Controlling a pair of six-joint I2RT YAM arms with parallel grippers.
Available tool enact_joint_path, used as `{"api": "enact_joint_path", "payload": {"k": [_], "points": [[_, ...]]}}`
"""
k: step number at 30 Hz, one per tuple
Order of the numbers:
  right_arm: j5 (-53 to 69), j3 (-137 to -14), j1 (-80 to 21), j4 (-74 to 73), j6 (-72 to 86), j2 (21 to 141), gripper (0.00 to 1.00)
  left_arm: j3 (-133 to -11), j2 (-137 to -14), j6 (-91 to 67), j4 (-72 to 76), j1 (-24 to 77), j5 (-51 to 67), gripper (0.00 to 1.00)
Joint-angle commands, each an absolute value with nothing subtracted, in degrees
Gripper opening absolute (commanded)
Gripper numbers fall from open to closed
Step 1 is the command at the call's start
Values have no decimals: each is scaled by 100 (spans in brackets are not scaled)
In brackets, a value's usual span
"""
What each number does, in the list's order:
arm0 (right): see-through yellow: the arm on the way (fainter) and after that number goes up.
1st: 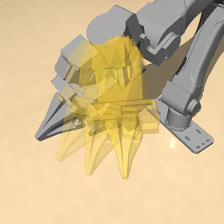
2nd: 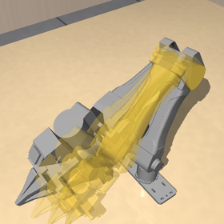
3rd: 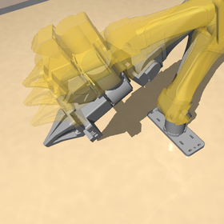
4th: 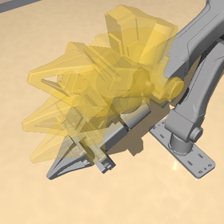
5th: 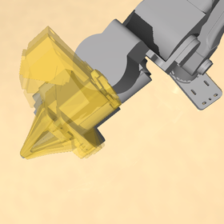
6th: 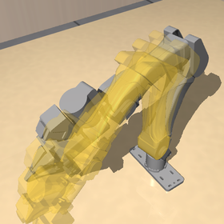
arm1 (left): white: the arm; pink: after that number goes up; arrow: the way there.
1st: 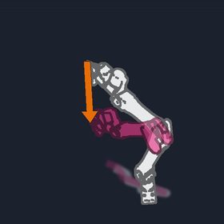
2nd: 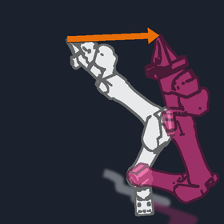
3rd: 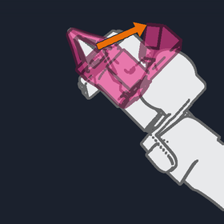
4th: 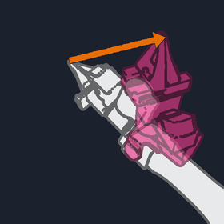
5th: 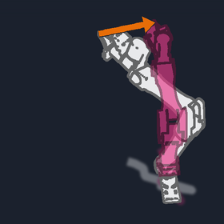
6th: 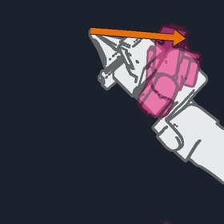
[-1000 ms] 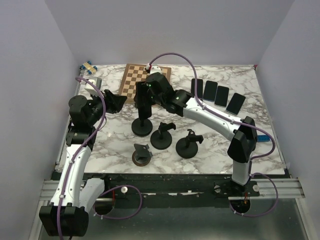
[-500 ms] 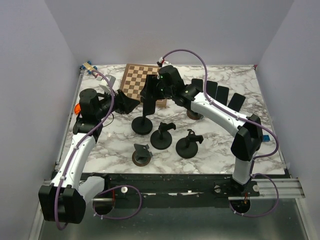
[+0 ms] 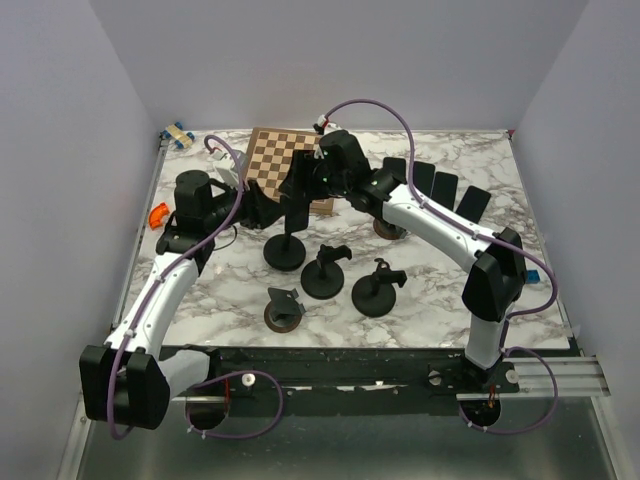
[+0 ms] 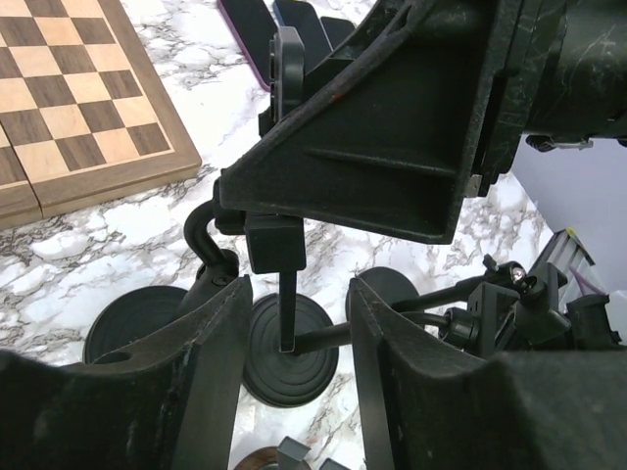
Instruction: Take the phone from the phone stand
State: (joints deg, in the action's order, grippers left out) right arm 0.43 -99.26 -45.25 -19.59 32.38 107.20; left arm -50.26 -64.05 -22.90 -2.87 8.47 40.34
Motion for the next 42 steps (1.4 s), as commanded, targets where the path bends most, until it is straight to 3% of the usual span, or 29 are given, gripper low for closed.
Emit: {"api": "enact_joint_path", "payload": {"k": [1, 8, 17, 21, 26, 35, 42], "points": [[439, -9811, -4543, -1785, 3390, 10591, 1, -5237, -6479, -2110, -388, 936, 3963, 55], [505, -9737, -4544, -1750, 3399, 10564, 1, -5317, -6686, -2126, -361, 948, 3867, 55], [502, -9725, -4605, -1710, 3428, 10625, 1, -5423, -6829, -2136, -343, 1050, 3743, 45], [344, -9725, -4641, -1731, 3395, 10636, 1, -5401, -6751, -2110, -321, 1063, 3762, 30], [133, -9563, -4626, -1695, 3167, 10543, 1, -5189, -6414, -2057, -134, 1062, 3821, 1], [1376, -9205, -4330, -1182, 2127, 10438, 1, -4849, -6112, -2227, 472, 957, 4442, 0], [269, -9328, -4313, -1501, 2385, 10498, 1, -4582, -5812, -2443, 886, 822, 4221, 0]]}}
